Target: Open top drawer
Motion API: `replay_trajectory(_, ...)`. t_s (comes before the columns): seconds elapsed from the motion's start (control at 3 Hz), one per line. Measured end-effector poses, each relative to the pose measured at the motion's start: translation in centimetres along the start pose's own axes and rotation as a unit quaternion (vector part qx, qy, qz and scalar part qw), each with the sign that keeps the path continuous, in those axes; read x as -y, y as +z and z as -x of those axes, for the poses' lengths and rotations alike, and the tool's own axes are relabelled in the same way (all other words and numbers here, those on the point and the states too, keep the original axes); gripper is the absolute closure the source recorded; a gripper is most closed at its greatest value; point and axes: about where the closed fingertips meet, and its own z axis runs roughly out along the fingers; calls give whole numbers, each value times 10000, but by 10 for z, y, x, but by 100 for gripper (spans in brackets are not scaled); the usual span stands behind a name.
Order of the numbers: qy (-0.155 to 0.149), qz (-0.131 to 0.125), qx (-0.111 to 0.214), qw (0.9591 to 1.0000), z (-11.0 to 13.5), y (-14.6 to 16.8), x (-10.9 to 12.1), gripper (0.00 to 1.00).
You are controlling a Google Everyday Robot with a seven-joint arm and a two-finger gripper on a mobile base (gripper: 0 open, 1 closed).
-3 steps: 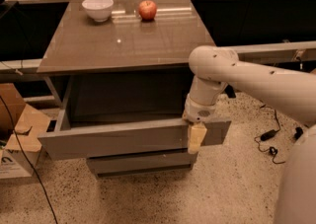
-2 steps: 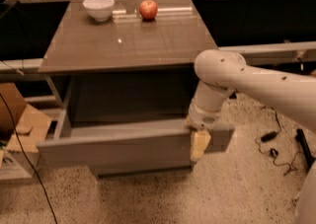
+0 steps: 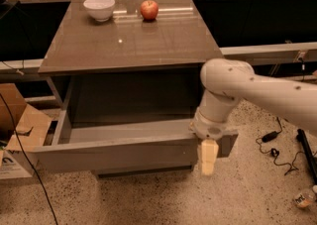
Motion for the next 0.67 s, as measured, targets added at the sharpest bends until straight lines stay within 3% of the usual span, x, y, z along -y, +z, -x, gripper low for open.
replay_trajectory(0.33, 171, -82, 134, 9997, -2, 0, -18, 0)
replay_trajectory(0.67, 171, -82, 134, 9997, -2, -1, -18, 0)
